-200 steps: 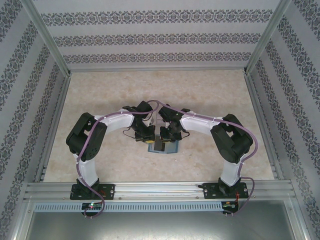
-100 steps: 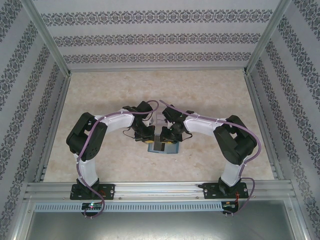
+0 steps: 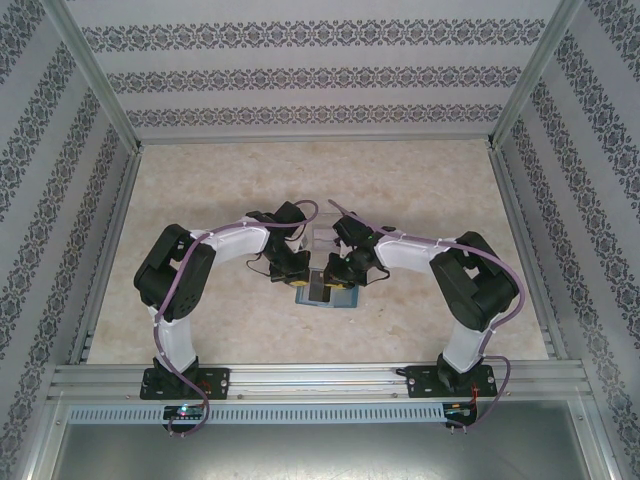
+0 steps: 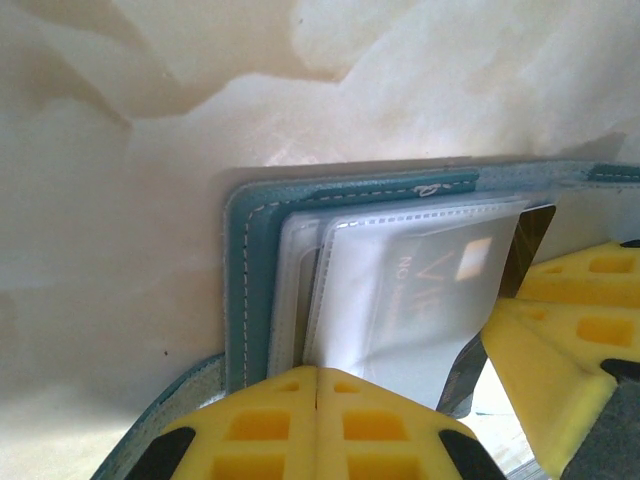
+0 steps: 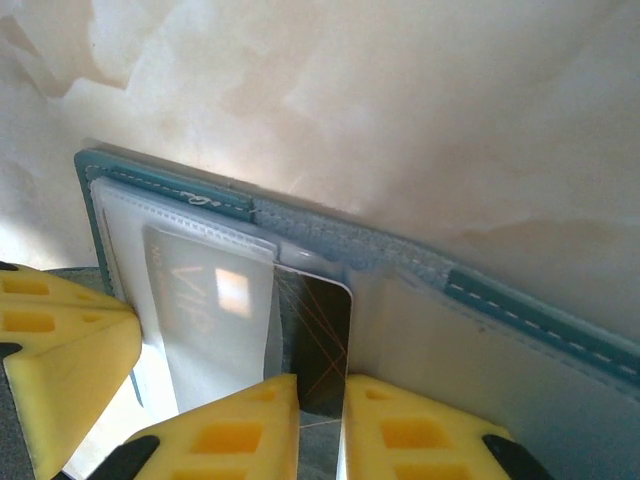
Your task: Take the credit cards out of the card holder
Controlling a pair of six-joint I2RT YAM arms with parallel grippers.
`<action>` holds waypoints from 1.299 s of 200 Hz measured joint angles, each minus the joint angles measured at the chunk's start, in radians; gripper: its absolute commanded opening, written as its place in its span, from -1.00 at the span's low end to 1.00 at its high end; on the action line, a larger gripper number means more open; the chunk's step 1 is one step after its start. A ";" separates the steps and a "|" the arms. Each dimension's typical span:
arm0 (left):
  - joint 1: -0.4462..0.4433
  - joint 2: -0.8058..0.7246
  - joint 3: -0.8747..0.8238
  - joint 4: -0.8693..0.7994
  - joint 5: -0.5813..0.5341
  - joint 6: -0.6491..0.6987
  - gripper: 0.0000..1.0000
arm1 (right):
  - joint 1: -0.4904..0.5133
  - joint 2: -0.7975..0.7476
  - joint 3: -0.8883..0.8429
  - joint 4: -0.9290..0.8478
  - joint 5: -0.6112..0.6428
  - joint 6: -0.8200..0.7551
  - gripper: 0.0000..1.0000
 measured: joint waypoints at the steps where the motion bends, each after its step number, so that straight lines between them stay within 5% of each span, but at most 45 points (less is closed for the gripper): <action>1: 0.000 0.000 0.000 0.000 0.000 0.000 -1.00 | 0.000 0.000 0.000 0.000 0.000 0.000 -0.71; 114: 0.000 0.000 0.000 -0.002 -0.002 0.000 -1.00 | -0.013 -0.035 -0.010 -0.001 -0.003 -0.012 -0.97; 260: -0.001 0.001 0.003 -0.005 -0.003 0.000 -1.00 | -0.026 -0.127 0.015 -0.206 0.126 -0.084 -0.98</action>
